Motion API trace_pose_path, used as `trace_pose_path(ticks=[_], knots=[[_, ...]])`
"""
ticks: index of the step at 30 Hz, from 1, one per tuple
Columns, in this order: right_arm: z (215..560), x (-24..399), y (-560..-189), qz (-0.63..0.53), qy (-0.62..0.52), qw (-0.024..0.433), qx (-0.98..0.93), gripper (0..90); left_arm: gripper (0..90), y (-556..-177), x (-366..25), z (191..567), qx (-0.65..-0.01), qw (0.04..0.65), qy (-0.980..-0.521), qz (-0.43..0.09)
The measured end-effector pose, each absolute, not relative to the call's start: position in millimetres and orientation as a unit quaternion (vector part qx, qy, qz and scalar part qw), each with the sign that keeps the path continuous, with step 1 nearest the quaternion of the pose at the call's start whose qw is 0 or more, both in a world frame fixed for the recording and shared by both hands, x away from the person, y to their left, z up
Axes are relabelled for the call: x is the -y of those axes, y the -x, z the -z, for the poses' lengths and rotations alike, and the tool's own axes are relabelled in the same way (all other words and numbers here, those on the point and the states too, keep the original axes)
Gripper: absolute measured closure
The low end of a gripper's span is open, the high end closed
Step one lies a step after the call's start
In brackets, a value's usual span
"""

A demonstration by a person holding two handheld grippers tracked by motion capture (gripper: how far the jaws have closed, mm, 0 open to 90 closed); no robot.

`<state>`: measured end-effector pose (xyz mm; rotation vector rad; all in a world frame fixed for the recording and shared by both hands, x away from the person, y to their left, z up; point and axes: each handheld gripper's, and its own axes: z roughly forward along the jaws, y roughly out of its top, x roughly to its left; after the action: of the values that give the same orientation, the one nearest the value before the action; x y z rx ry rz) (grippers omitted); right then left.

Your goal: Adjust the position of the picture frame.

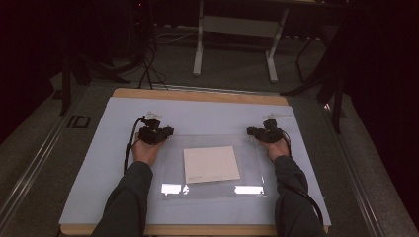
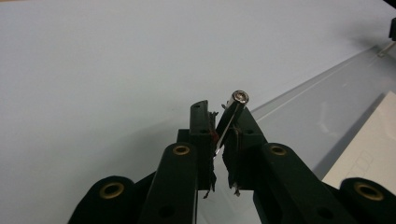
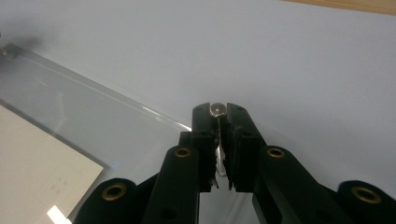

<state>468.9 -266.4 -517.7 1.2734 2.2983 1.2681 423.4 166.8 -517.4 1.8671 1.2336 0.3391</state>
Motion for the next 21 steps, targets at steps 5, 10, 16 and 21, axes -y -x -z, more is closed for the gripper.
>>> trace_pose_path(ticks=[5,10,16,21], knots=[[518.1,264.0,-461.8,-0.433,-0.434,0.112,-0.782,83.1,82.3,-427.6,-169.0,515.3,-0.493,0.42,-0.749,-0.139],[518.5,261.1,-455.6,-0.439,-0.437,0.115,-0.777,82.9,82.2,-432.2,-172.2,513.6,-0.492,0.417,-0.751,-0.142],[518.8,255.8,-452.1,-0.441,-0.44,0.122,-0.773,82.4,82.3,-433.2,-176.9,516.7,-0.495,0.413,-0.751,-0.144],[516.7,249.4,-451.6,-0.444,-0.436,0.123,-0.774,82.1,82.4,-432.3,-182.5,517.4,-0.501,0.409,-0.748,-0.147]])
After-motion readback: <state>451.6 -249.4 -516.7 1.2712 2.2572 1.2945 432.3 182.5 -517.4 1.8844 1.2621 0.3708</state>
